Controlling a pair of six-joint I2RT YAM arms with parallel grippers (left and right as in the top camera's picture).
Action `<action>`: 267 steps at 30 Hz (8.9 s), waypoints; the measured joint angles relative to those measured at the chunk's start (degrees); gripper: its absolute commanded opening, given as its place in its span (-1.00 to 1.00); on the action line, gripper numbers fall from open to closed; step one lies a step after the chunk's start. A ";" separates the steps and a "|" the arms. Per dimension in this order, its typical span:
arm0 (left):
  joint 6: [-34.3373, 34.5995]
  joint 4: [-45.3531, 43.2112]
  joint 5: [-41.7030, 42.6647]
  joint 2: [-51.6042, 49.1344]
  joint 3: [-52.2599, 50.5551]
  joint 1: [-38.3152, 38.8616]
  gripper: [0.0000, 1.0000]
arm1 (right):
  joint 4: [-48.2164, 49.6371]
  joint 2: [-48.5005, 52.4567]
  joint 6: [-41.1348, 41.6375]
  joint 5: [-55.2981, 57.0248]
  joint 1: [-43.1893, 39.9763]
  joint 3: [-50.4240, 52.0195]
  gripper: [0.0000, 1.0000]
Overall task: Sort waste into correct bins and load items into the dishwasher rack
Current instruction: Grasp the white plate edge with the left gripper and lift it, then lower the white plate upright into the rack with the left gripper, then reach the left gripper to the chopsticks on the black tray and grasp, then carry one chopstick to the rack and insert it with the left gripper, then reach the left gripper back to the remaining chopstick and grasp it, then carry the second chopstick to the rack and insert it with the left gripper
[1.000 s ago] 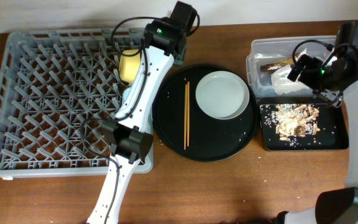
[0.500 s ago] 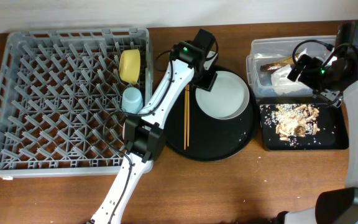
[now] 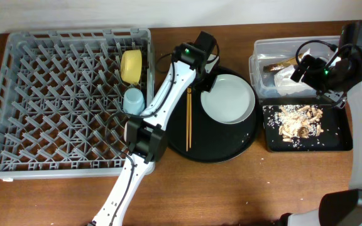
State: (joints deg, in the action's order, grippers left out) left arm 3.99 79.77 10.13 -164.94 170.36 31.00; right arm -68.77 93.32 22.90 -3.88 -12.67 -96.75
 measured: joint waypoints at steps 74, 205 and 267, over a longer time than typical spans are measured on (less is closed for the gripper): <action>-0.04 -19.28 -5.95 32.83 -56.43 -3.21 -0.11 | 0.00 0.00 -0.02 0.00 0.00 0.00 0.97; -12.00 -6.32 -7.69 25.44 -29.22 -5.07 0.25 | -0.04 0.04 0.02 0.02 0.00 0.00 0.97; -1.40 13.86 -17.25 24.17 -17.38 -25.51 -0.26 | 0.00 0.07 0.00 0.00 0.00 0.00 0.97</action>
State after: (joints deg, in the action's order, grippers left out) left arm 2.59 93.62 -7.11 -140.77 152.99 5.50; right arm -68.77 93.38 22.90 -3.88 -12.67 -96.75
